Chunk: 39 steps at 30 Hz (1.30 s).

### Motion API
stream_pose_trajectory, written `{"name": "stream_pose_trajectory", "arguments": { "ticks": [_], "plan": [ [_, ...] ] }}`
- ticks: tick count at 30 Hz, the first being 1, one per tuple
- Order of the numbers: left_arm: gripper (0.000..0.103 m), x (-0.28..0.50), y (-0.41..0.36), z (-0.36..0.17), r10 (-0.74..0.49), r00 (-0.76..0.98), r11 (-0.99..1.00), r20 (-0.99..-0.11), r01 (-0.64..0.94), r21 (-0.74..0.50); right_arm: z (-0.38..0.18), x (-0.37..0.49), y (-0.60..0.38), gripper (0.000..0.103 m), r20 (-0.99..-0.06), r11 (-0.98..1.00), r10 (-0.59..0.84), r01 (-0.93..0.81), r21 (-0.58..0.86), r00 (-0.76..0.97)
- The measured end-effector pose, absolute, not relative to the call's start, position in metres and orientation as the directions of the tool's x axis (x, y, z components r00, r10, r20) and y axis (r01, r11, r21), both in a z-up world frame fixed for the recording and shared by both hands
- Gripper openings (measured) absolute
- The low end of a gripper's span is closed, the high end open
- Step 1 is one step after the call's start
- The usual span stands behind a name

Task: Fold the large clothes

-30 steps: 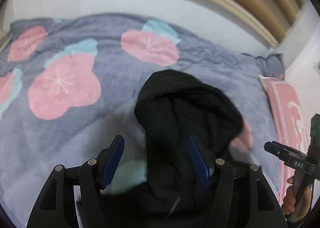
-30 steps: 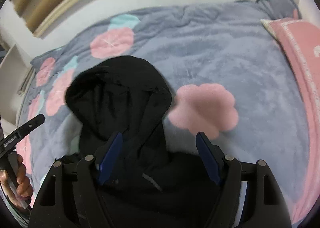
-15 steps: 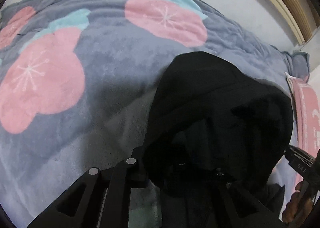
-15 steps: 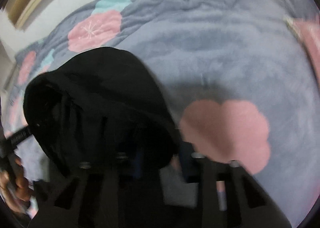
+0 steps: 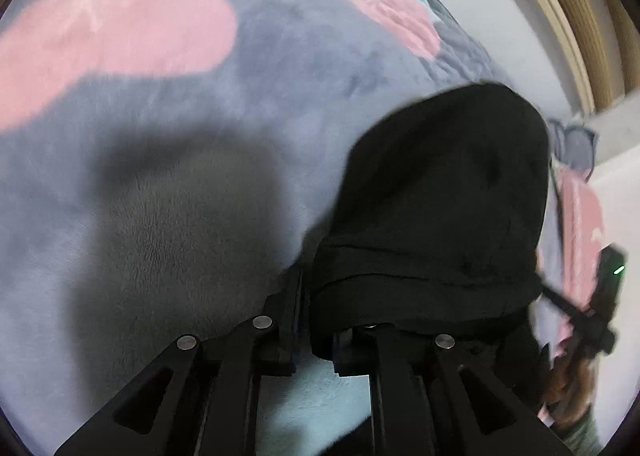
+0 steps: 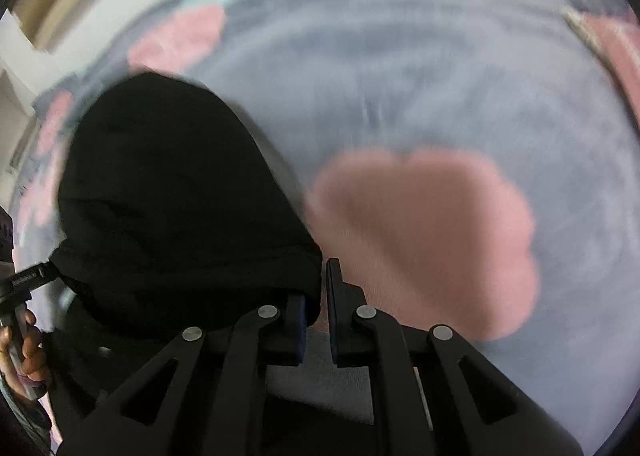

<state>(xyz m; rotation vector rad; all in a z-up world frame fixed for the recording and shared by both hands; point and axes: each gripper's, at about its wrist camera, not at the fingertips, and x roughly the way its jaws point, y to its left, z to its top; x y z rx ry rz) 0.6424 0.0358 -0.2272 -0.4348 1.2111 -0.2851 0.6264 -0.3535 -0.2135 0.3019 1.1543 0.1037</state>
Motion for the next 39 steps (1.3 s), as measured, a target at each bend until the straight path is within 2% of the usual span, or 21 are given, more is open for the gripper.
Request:
{"name": "stream_pose_trajectory", "arguments": {
  "ticks": [2, 4, 5, 6, 8, 9, 15, 20, 24, 29, 30, 34, 39],
  "plan": [
    [0.016, 0.641, 0.036, -0.221, -0.439, 0.336, 0.885, -0.833, 0.000, -0.466, -0.217, 0.626, -0.352, 0.008, -0.884, 0.956, 0.238, 0.065, 0.287, 0.403],
    [0.020, 0.636, 0.033, -0.212, -0.410, 0.349, 0.906, -0.843, 0.047, -0.421, -0.212, 0.625, -0.355, 0.017, -0.882, 0.954, 0.252, 0.051, 0.296, 0.399],
    [0.026, 0.631, 0.032, -0.205, -0.395, 0.356, 0.915, -0.847, 0.072, -0.397, -0.209, 0.624, -0.358, 0.025, -0.885, 0.954, 0.252, 0.050, 0.294, 0.391],
    [0.038, 0.628, 0.035, -0.200, -0.384, 0.363, 0.921, -0.849, 0.083, -0.381, -0.205, 0.622, -0.360, 0.036, -0.888, 0.955, 0.253, 0.048, 0.293, 0.385],
    [0.054, 0.615, 0.044, -0.183, -0.349, 0.390, 0.936, -0.852, 0.096, -0.339, -0.193, 0.614, -0.367, 0.049, -0.895, 0.961, 0.234, 0.048, 0.271, 0.380],
    [0.055, 0.607, 0.052, -0.175, -0.346, 0.403, 0.937, -0.847, 0.100, -0.335, -0.186, 0.607, -0.371, 0.051, -0.890, 0.962, 0.234, 0.039, 0.271, 0.391],
    [0.055, 0.576, 0.073, -0.117, -0.351, 0.509, 0.932, -0.786, 0.111, -0.344, -0.132, 0.572, -0.382, 0.052, -0.860, 0.967, 0.232, -0.008, 0.256, 0.455],
    [0.056, 0.599, 0.037, -0.073, -0.445, 0.578, 0.891, -0.684, 0.209, -0.404, -0.089, 0.588, -0.368, 0.053, -0.783, 0.938, 0.319, -0.059, 0.342, 0.535],
    [0.056, 0.628, 0.000, -0.102, -0.473, 0.513, 0.879, -0.716, 0.221, -0.422, -0.105, 0.623, -0.330, 0.053, -0.802, 0.944, 0.319, -0.092, 0.317, 0.505],
    [0.056, 0.650, -0.009, -0.197, -0.365, 0.339, 0.930, -0.867, 0.100, -0.353, -0.185, 0.649, -0.307, 0.052, -0.892, 0.959, 0.283, -0.083, 0.271, 0.352],
    [0.056, 0.650, -0.007, -0.209, -0.379, 0.334, 0.924, -0.863, 0.090, -0.372, -0.196, 0.648, -0.306, 0.051, -0.890, 0.953, 0.301, -0.080, 0.292, 0.343],
    [0.056, 0.648, -0.008, -0.204, -0.374, 0.357, 0.927, -0.856, 0.119, -0.356, -0.203, 0.645, -0.314, 0.051, -0.867, 0.940, 0.337, -0.075, 0.333, 0.366],
    [0.056, 0.638, -0.013, -0.183, -0.343, 0.387, 0.938, -0.856, 0.186, -0.292, -0.190, 0.639, -0.315, 0.052, -0.879, 0.949, 0.316, -0.118, 0.293, 0.358]
  ]
}}
